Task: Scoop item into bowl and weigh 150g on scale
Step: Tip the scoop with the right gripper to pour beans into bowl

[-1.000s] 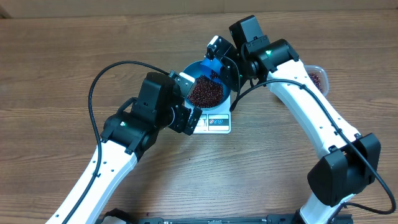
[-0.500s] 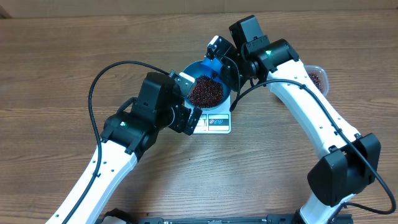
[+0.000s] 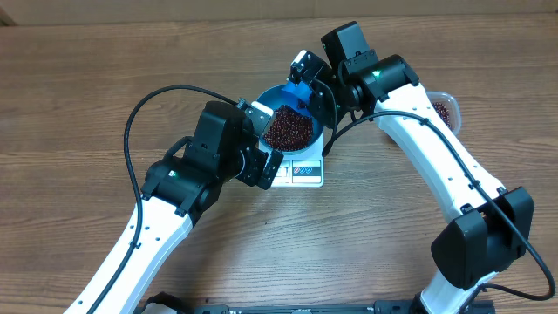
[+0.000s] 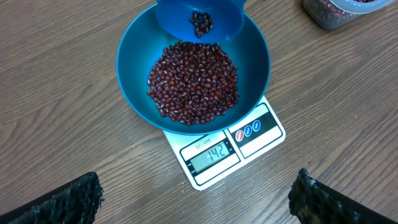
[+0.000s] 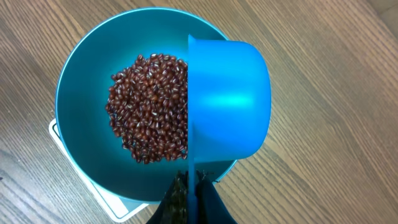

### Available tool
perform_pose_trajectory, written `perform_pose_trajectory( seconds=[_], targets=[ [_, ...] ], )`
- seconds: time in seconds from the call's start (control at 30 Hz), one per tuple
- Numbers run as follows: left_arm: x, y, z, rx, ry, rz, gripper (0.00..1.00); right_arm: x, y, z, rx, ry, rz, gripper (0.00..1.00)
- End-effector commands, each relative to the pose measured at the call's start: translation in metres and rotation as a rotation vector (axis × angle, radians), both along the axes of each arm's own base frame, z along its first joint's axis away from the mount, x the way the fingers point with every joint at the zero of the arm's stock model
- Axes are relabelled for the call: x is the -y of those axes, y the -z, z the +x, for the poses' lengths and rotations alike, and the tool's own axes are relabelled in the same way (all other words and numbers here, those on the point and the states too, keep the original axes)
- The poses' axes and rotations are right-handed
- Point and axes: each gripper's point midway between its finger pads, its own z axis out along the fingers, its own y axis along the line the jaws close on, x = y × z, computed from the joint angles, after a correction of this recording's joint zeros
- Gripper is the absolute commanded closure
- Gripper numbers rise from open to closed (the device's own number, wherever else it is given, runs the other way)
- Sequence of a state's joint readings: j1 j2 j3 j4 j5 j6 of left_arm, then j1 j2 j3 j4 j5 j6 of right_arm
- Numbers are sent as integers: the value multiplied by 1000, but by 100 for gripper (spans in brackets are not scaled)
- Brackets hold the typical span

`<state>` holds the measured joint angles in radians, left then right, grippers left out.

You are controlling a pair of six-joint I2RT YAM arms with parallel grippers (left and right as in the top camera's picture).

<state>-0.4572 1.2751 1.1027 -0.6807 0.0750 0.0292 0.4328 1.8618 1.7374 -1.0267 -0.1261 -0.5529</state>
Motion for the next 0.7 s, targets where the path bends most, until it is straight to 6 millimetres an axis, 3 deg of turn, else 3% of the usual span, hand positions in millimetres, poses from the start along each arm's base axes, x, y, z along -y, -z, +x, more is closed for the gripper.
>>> perform_pose_trajectory(
  seconds=[0.0, 0.67],
  targets=[
    [-2, -1, 2, 11, 4, 9, 0, -1, -28, 0, 50, 2, 36, 96],
    [-2, -1, 2, 11, 4, 9, 1, -1, -28, 1, 69, -34, 17, 96]
  ],
)
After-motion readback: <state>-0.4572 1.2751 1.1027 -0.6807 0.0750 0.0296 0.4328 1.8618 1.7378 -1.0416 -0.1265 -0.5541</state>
